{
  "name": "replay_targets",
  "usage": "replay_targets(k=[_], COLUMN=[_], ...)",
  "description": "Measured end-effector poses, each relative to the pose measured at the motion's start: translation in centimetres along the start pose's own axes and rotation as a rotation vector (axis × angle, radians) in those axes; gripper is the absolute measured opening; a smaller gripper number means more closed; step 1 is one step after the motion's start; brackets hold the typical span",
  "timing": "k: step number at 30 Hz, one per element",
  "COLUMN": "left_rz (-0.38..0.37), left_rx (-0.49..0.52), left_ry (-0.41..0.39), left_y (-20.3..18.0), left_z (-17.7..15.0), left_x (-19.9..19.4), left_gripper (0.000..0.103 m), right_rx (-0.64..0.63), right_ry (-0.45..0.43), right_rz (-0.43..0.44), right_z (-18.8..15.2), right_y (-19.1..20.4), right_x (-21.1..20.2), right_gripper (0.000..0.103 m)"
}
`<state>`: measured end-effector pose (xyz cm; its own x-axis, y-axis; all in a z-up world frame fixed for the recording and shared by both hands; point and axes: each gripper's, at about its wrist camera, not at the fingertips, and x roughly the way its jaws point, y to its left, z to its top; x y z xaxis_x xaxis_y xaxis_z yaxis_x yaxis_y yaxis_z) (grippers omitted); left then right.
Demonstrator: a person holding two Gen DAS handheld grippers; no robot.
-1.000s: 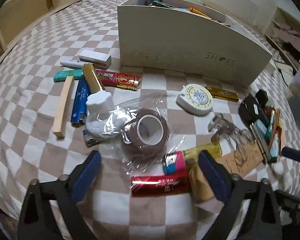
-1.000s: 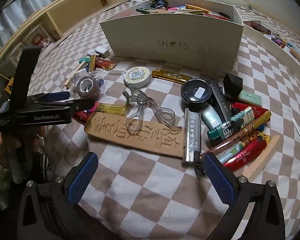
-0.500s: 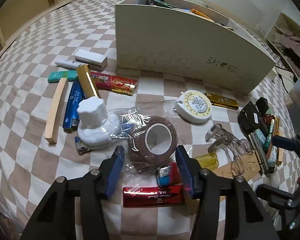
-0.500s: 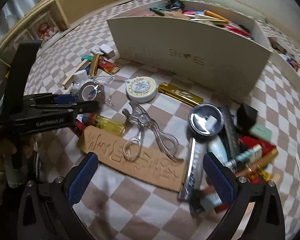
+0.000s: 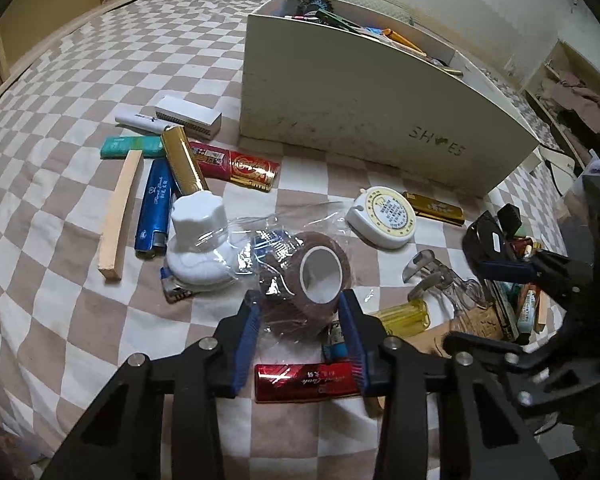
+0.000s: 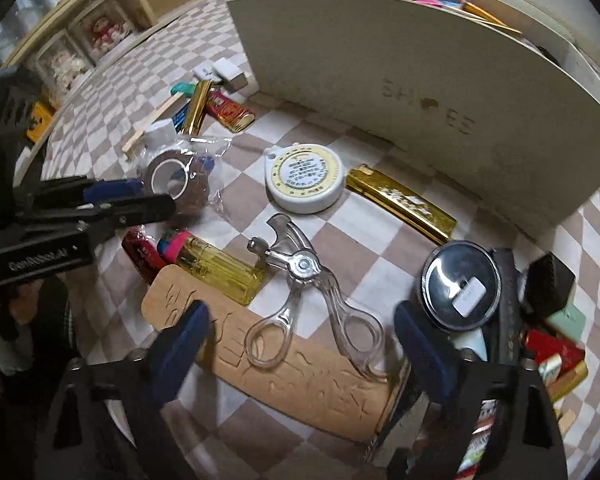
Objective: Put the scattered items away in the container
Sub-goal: 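Grasp the tape roll in plastic with the left tool while the right tool grasps the metal scissors, then lift the tape roll with the left tool while the right tool lifts the scissors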
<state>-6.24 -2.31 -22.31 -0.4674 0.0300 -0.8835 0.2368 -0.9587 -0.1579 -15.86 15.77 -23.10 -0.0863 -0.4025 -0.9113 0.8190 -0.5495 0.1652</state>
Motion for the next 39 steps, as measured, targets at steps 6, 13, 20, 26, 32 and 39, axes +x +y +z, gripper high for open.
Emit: replay_targets(k=[6, 13, 20, 26, 32, 39], left_rz=[0.002, 0.003, 0.05, 0.099, 0.107, 0.1], left_rx=[0.016, 0.019, 0.091, 0.138, 0.113, 0.087], left_ry=[-0.003, -0.023, -0.019, -0.008, -0.022, -0.026], left_y=[0.1, 0.2, -1.6, -2.5, -2.8, -2.3], left_z=[-0.2, 0.1, 0.8, 0.4, 0.9, 1.0], left_x=[-0.1, -0.2, 1.9, 3.5, 3.9, 3.8], left_gripper=[0.038, 0.067, 0.072, 0.072, 0.067, 0.059], right_rx=[-0.053, -0.018, -0.011, 0.003, -0.001, 0.033], right_ry=[-0.017, -0.016, -0.036, -0.027, -0.029, -0.024], right_rz=[-0.047, -0.004, -0.015, 0.0, -0.01, -0.06], right_z=[0.8, 1.6, 1.6, 1.0, 0.8, 1.3], right_y=[0.4, -0.6, -0.7, -1.4, -1.2, -0.6], right_x=[0.8, 1.8, 1.4, 1.6, 1.6, 2.0], right_gripper=[0.072, 0.072, 0.042, 0.033, 0.033, 0.033])
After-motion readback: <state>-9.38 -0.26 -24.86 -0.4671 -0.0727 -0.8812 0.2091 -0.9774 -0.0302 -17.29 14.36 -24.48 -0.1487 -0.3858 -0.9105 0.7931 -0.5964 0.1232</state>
